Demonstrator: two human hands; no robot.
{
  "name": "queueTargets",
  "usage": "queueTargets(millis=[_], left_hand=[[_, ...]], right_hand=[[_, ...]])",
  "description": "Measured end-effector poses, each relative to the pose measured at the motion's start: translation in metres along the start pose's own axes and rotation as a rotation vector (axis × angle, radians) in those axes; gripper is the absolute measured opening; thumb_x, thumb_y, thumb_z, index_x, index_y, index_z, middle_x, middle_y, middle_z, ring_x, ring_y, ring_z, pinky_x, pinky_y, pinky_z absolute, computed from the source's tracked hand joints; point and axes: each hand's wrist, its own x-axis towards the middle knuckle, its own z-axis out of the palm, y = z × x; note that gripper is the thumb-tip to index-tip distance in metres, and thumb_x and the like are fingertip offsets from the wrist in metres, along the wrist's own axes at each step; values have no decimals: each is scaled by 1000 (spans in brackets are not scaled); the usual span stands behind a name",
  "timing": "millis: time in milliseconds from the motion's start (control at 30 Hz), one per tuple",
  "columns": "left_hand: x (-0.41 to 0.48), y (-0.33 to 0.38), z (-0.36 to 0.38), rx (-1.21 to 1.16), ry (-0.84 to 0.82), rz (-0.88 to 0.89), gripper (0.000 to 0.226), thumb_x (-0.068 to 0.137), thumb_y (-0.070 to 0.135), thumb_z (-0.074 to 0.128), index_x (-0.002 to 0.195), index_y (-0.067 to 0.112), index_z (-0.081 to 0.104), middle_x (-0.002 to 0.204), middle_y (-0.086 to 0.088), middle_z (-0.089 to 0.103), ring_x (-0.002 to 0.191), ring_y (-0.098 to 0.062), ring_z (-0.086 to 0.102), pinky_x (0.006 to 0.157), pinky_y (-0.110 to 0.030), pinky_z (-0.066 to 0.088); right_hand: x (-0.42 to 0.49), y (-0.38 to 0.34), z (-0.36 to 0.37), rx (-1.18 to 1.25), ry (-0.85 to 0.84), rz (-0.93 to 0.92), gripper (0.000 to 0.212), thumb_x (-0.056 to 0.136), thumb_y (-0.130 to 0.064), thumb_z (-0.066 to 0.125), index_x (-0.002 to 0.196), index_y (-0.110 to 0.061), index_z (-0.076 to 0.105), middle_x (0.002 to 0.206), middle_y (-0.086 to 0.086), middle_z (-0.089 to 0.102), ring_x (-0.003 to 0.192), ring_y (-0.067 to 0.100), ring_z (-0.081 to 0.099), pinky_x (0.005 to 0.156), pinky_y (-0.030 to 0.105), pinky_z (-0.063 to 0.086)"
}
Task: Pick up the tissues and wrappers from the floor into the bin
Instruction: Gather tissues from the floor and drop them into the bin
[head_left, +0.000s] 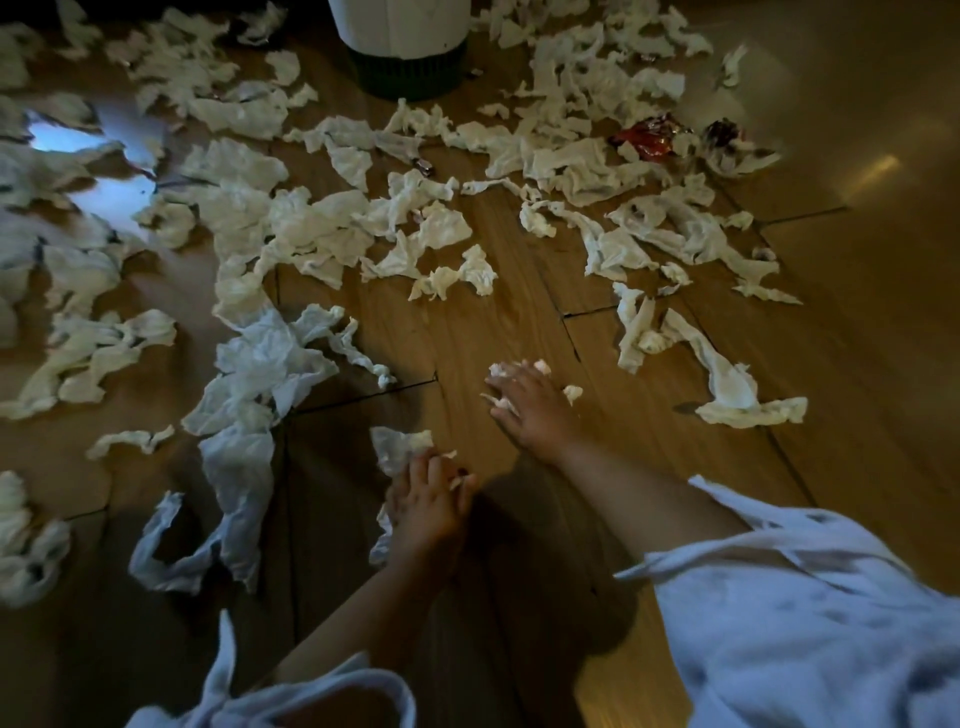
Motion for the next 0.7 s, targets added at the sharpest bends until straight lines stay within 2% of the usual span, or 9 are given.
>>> queueTargets(millis=[67,133,200,300,333,400,467,633,700], left_hand=[[0,4,0,56,19,9,40,96,43,35,131,23,36,148,0,24,137,-22,17,111,-38,19],[0,4,-2,113,16,49,42,95,43,36,133,24,34,146,0,27,133,-21,23,106,-36,26],[-1,-1,-4,217,-38,121,45,95,43,36,136,25,31,148,1,25,135,-23,23,108,-38,28],[-2,-11,-9,420,-146,220,53,94,41,40,142,24,23,151,-3,21,139,-29,21,110,-42,28],[0,-14,-11,454,-173,231,54,94,40,42,142,24,23,152,-4,22,138,-29,23,109,-42,30],[7,-16,-18,430,-202,225,51,94,43,41,139,23,29,148,-4,31,131,-26,37,100,-37,39],[16,-13,-28,286,-184,193,41,94,44,41,129,23,41,133,-3,47,112,-18,53,88,-31,46],[49,-2,-69,-18,-9,102,23,94,42,43,109,26,52,99,4,61,84,-8,61,77,-29,52],[64,2,-96,-203,16,74,22,94,42,42,98,24,54,88,2,61,77,-9,61,70,-28,52]], right_hand=[[-27,1,20,-6,143,-63,37,92,-29,42,125,-16,53,135,6,51,130,28,40,110,42,31],[-49,6,34,-118,245,-149,34,86,-29,41,111,-14,60,114,6,62,106,29,57,96,36,43],[-60,8,37,-188,296,-208,27,82,-30,44,97,-15,62,96,3,66,86,21,58,79,25,40],[-59,5,29,-322,315,-192,19,81,-36,54,82,-20,63,80,-3,66,68,18,62,63,28,47],[-56,1,25,-341,238,-175,21,82,-39,54,85,-21,63,83,-3,66,69,19,64,60,30,50],[-49,-6,13,-259,24,-112,34,89,-42,42,108,-18,58,106,1,64,90,24,62,73,38,51],[-43,-8,3,-154,-143,-42,35,95,-35,42,122,-15,51,119,5,58,103,26,57,83,38,47],[-16,-25,-20,-199,-231,-96,25,97,-33,42,108,-14,53,103,5,57,86,18,55,73,31,44],[-1,-34,-36,-161,-166,-54,22,96,-32,43,105,-16,54,96,-1,53,83,15,51,70,28,40]])
